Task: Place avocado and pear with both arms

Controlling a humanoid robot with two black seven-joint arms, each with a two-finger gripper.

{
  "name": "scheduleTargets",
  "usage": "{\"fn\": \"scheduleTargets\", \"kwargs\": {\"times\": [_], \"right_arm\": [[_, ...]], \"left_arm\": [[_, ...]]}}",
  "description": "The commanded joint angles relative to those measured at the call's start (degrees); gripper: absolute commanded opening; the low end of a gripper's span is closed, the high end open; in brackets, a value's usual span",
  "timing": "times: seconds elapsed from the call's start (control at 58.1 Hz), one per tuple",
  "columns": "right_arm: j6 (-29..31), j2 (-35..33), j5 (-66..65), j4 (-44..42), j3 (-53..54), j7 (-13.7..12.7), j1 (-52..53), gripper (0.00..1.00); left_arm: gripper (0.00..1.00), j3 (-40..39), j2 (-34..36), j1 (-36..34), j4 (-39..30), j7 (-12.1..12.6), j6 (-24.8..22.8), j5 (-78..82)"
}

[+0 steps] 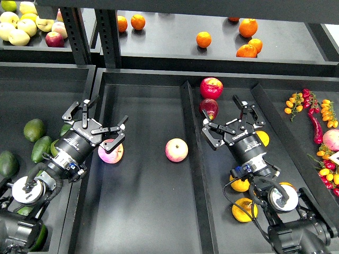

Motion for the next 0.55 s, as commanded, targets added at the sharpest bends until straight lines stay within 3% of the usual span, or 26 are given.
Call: {"fn": "scheduleTargets", "kwargs": {"times": [0.0, 0.533], "right_arm": [[0.00, 0.00, 2.98, -0.02, -0.37, 0.08, -0.06, 0.99], [0.00, 0.00, 3.95, -0.11, -1.95, 0.08, -0.50, 0.99]], "left_arm": [[0.99, 0.07, 0.00, -0.01, -0.15, -0.48, 0.00, -0.06], [0.99, 0.07, 0.00, 0.08, -0.32, -0.66, 0.00, -0.06]]}}
